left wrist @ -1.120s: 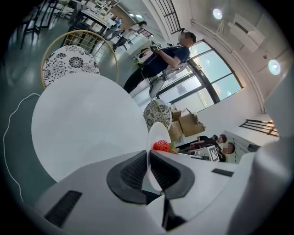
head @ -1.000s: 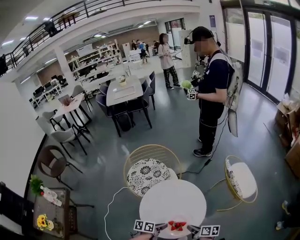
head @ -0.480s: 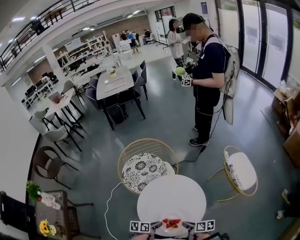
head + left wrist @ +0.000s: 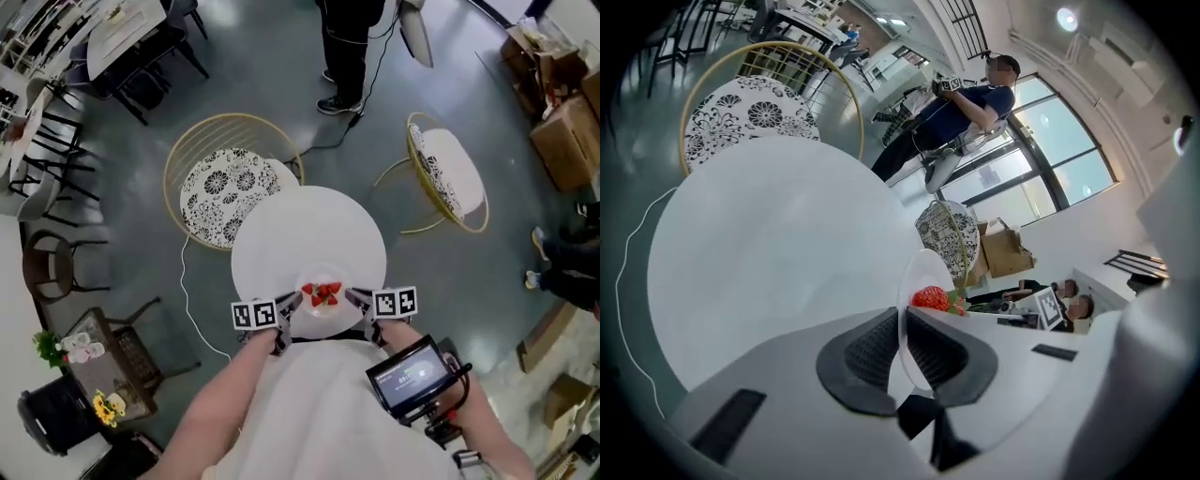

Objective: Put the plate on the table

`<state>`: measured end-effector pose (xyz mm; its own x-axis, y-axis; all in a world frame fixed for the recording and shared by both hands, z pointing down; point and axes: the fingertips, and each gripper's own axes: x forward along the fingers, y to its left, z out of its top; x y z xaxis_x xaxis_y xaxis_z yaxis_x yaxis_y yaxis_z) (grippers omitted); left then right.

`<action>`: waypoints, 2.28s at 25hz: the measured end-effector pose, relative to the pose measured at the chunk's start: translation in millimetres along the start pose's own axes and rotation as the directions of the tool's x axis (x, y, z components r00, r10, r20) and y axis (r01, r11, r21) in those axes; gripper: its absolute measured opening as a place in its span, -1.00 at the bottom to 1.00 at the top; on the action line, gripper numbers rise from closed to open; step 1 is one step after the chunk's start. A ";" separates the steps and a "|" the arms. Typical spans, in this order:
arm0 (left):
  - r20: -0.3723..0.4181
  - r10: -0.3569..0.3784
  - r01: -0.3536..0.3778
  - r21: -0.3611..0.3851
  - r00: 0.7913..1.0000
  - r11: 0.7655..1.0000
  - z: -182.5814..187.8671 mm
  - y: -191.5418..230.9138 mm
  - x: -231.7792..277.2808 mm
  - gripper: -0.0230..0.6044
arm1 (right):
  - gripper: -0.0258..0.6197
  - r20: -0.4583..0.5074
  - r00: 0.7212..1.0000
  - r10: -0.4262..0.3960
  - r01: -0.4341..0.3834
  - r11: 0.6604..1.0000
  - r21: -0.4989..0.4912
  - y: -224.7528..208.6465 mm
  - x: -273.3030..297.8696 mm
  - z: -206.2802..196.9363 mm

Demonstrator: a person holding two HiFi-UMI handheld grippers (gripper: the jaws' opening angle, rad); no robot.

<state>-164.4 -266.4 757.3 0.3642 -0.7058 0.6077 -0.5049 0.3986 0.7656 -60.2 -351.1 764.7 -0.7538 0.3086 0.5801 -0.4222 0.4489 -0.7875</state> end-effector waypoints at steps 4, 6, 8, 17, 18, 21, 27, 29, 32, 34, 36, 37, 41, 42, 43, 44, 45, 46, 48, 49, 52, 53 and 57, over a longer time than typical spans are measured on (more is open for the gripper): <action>-0.055 0.002 -0.001 0.014 0.998 1.000 4.5 11.6 16.6 -0.88 | -0.84 0.011 0.999 -0.036 0.036 0.999 0.030 -15.1 9.8 -0.7; -0.082 0.018 -0.016 0.029 0.996 0.999 1.9 14.0 24.5 -0.88 | -0.84 0.015 0.999 -0.049 0.048 0.998 0.052 -23.3 10.5 -4.6; -0.102 0.030 -0.026 0.047 0.994 0.999 3.2 13.5 33.1 -0.88 | -0.84 0.020 0.998 -0.064 0.062 0.996 0.067 -30.6 9.0 -3.4; -0.157 0.086 -0.069 0.108 0.984 0.992 10.3 31.3 79.2 -0.88 | -0.84 0.072 0.988 -0.135 0.125 0.984 0.127 -76.2 20.4 11.0; -0.156 0.089 -0.071 0.116 0.984 0.991 13.3 31.9 85.6 -0.88 | -0.84 0.078 0.987 -0.143 0.132 0.983 0.127 -81.1 20.8 15.1; -0.166 0.106 -0.082 0.145 0.980 0.986 18.8 33.9 100.5 -0.88 | -0.84 0.090 0.983 -0.162 0.149 0.979 0.136 -93.7 21.1 20.8; -0.139 0.184 -0.151 0.217 0.973 0.964 45.6 39.9 127.8 -0.85 | -0.84 0.117 0.974 -0.195 0.186 0.979 0.085 -114.4 32.2 53.0; -0.132 0.205 -0.171 0.233 0.970 0.957 46.1 37.2 129.2 -0.85 | -0.84 0.118 0.971 -0.210 0.202 0.976 0.076 -115.1 30.2 54.6; -0.117 0.235 -0.199 0.261 0.965 0.945 46.8 35.2 131.8 -0.84 | -0.83 0.121 0.967 -0.224 0.218 0.974 0.060 -117.3 28.7 57.9; -0.111 0.261 -0.222 0.278 0.959 0.935 46.7 36.0 131.7 -0.84 | -0.83 0.124 0.966 -0.229 0.225 0.973 0.045 -117.0 29.4 58.9; -0.108 0.279 -0.239 0.286 0.954 0.928 46.5 36.8 130.7 -0.83 | -0.83 0.130 0.963 -0.235 0.233 0.972 0.033 -116.2 30.5 58.5; -0.108 0.282 -0.242 0.288 0.953 0.927 46.4 36.7 130.8 -0.83 | -0.83 0.133 0.962 -0.240 0.238 0.971 0.031 -116.4 30.3 58.3; -0.116 0.277 -0.236 0.285 0.954 0.929 48.8 36.6 131.5 -0.83 | -0.83 0.147 0.958 -0.247 0.248 0.969 0.014 -115.2 30.5 61.8; -0.116 0.276 -0.235 0.283 0.954 0.930 49.8 37.3 130.3 -0.83 | -0.83 0.148 0.958 -0.246 0.250 0.968 -0.002 -113.2 31.5 62.8; -0.115 0.275 -0.234 0.282 0.954 0.930 50.6 38.1 129.0 -0.83 | -0.83 0.145 0.958 -0.249 0.255 0.967 -0.024 -111.2 32.8 63.4; -0.116 0.275 -0.234 0.283 0.954 0.930 51.2 38.7 128.2 -0.83 | -0.83 0.139 0.956 -0.257 0.266 0.963 -0.051 -110.0 33.9 63.5; -0.118 0.277 -0.235 0.286 0.953 0.929 51.3 38.9 128.0 -0.83 | -0.83 0.131 0.953 -0.274 0.286 0.955 -0.080 -110.1 34.5 63.4; -0.122 0.283 -0.238 0.292 0.951 0.927 51.1 38.9 128.3 -0.83 | -0.80 0.122 0.947 -0.297 0.310 0.944 -0.111 -111.2 34.5 63.3; -0.129 0.303 -0.251 0.312 0.944 0.916 50.4 38.7 130.1 -0.81 | -0.77 0.108 0.935 -0.339 0.353 0.920 -0.169 -113.3 34.0 63.4; -0.131 0.314 -0.259 0.326 0.940 0.909 50.4 38.6 131.4 -0.80 | -0.76 0.103 0.929 -0.356 0.370 0.909 -0.193 -114.1 33.8 63.6; -0.138 0.350 -0.277 0.380 0.927 0.883 51.1 39.3 134.6 -0.77 | -0.72 0.102 0.914 -0.394 0.406 0.875 -0.262 -115.5 33.8 65.5; -0.141 0.362 -0.283 0.394 0.922 0.874 50.8 40.0 135.2 -0.76 | -0.72 0.102 0.909 -0.403 0.415 0.864 -0.285 -115.8 34.2 65.9; -0.141 0.384 -0.296 0.420 0.912 0.858 49.8 41.5 136.1 -0.74 | -0.71 0.103 0.900 -0.423 0.432 0.839 -0.332 -116.9 35.7 66.4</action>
<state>-174.7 -375.2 861.3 0.2486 -0.4082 0.8784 -0.8699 0.3047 0.3878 -71.2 -448.2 863.7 -0.5520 0.0018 0.8338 -0.5126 0.7880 -0.3411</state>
